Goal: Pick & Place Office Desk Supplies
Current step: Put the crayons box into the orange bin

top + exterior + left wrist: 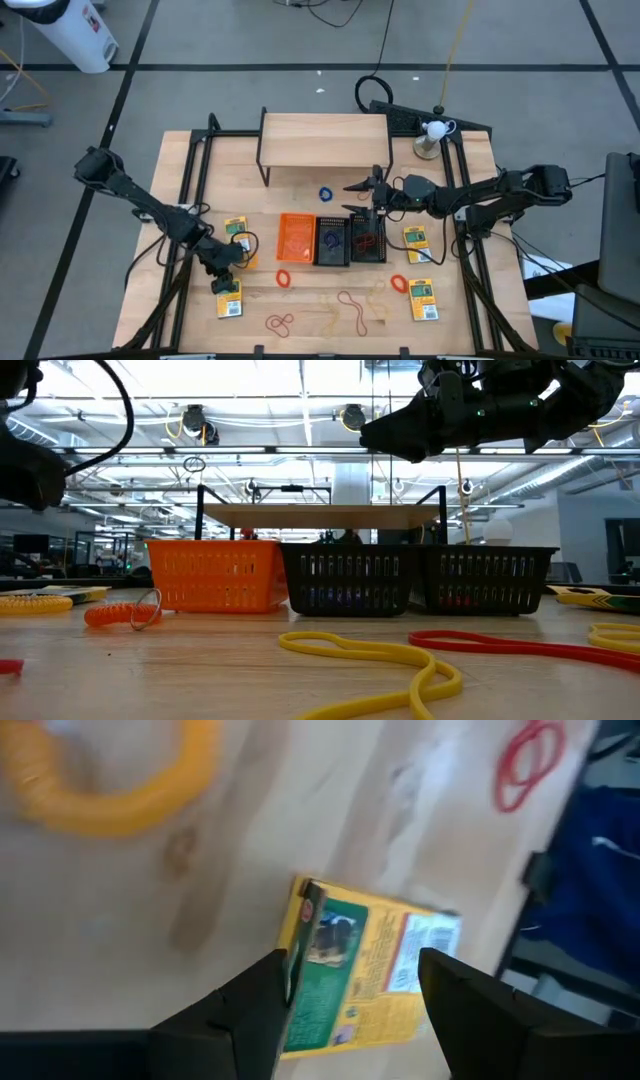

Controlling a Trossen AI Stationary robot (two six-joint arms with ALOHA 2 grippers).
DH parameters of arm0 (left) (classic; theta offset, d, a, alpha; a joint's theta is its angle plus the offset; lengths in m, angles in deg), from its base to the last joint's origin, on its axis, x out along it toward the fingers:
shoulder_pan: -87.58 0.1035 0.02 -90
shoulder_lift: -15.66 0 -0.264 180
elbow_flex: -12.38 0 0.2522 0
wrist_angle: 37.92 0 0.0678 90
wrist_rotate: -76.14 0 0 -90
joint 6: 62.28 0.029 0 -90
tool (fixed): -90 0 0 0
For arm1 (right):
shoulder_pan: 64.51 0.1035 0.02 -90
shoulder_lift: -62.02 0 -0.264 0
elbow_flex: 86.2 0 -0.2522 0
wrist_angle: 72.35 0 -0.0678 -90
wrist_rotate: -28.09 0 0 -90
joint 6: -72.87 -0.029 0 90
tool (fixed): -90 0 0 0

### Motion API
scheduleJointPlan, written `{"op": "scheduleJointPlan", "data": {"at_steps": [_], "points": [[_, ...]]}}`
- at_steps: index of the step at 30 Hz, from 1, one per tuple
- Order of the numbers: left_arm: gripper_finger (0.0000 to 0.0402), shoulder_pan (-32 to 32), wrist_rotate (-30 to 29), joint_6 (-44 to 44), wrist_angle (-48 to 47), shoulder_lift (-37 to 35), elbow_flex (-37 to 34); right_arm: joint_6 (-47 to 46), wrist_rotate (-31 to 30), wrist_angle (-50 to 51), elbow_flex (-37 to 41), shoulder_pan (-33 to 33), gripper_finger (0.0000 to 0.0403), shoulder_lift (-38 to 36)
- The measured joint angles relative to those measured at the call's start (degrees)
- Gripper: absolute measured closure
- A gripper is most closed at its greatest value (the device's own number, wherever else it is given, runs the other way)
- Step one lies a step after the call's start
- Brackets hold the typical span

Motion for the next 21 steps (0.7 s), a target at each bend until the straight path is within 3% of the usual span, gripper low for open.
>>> {"op": "scheduleJointPlan", "data": {"at_steps": [5,15,21], "points": [[0.0184,0.0,0.73,-0.05,2.59,0.0,0.0,0.0,0.0,-0.03,0.0,0.0,0.0193,0.0],[0.0289,-0.04,2.4,-0.42,0.81,0.0,0.0,0.0,0.0,-0.01,0.0,0.0,0.0193,0.0],[0.0308,-0.04,2.4,-0.83,0.54,0.0,0.0,0.0,-0.01,0.75,0.0,0.0,0.0193,0.0]]}}
